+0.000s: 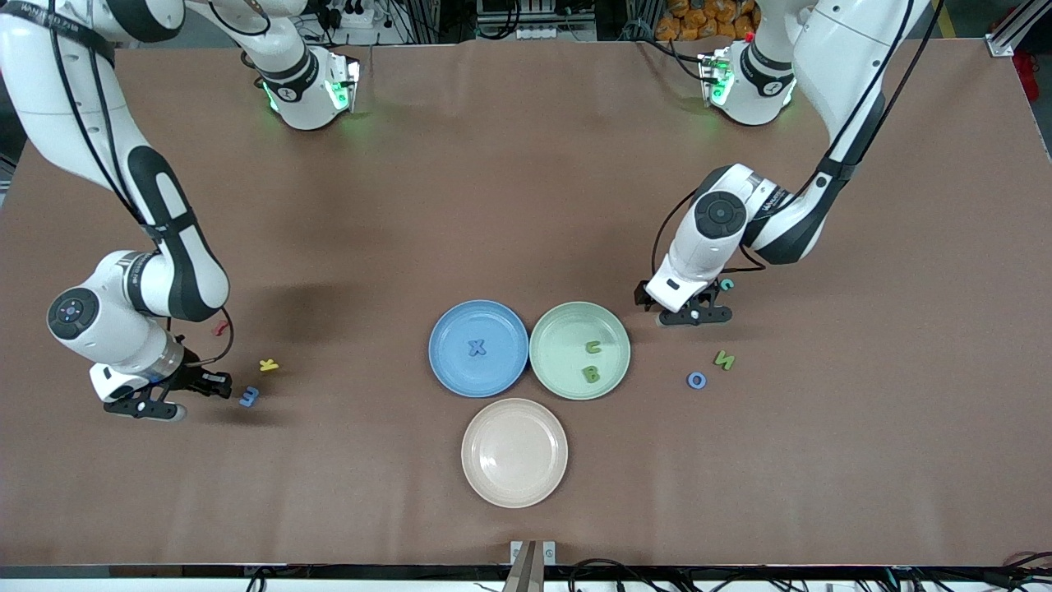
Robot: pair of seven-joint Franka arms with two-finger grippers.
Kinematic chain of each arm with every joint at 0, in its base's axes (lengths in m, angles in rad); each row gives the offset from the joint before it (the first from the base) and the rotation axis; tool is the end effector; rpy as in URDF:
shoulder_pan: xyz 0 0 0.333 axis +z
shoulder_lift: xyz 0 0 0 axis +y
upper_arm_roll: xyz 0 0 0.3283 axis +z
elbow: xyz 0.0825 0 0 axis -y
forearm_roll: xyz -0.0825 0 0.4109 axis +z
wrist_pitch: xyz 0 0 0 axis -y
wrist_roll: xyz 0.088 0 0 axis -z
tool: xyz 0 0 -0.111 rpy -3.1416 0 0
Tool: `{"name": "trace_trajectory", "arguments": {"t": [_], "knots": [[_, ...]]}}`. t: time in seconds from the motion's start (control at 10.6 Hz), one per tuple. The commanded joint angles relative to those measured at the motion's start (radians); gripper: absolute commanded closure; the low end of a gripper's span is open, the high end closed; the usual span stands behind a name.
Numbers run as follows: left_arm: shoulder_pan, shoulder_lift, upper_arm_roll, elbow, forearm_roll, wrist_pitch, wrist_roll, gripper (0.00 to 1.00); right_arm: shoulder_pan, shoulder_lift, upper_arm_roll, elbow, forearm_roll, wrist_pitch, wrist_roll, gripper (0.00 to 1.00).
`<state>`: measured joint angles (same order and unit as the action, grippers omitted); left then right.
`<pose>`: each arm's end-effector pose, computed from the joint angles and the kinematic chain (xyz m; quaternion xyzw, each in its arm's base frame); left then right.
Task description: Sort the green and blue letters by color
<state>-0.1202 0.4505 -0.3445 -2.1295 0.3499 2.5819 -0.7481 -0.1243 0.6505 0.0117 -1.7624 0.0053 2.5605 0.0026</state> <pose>0.5308 -0.2739 0.1936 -0.9994 -0.0121 -0.0312 0.0049 0.6985 -0.0798 0.1959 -0.9954 0.0610 -0.0739 0.0010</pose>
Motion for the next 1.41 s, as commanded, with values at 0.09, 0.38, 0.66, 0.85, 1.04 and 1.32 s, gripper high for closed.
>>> {"name": "trace_trajectory", "arguments": {"t": [0.09, 0.38, 0.66, 0.85, 1.04, 1.32], "knots": [[0.025, -0.033, -0.01, -0.066, 0.063, 0.041, 0.036, 0.26, 0.202, -0.074, -0.044, -0.016, 0.094, -0.06, 0.193, 0.8], [0.098, -0.038, -0.021, -0.078, 0.063, 0.043, 0.159, 0.26, 0.401, -0.083, -0.061, -0.016, 0.097, -0.056, 0.316, 0.78], [0.105, -0.033, -0.022, -0.081, 0.061, 0.043, 0.179, 0.29, 0.579, -0.077, -0.096, 0.006, 0.15, -0.054, 0.338, 0.77], [0.105, -0.033, -0.031, -0.083, 0.061, 0.041, 0.17, 0.29, 0.668, -0.054, -0.098, 0.029, 0.15, -0.046, 0.376, 0.77], [0.103, -0.032, -0.036, -0.09, 0.061, 0.041, 0.17, 0.32, 0.736, -0.019, -0.096, 0.072, 0.148, -0.042, 0.405, 0.7], [0.106, -0.023, -0.036, -0.101, 0.06, 0.041, 0.173, 0.36, 0.779, 0.004, -0.095, 0.132, 0.147, -0.037, 0.542, 0.0]]}}
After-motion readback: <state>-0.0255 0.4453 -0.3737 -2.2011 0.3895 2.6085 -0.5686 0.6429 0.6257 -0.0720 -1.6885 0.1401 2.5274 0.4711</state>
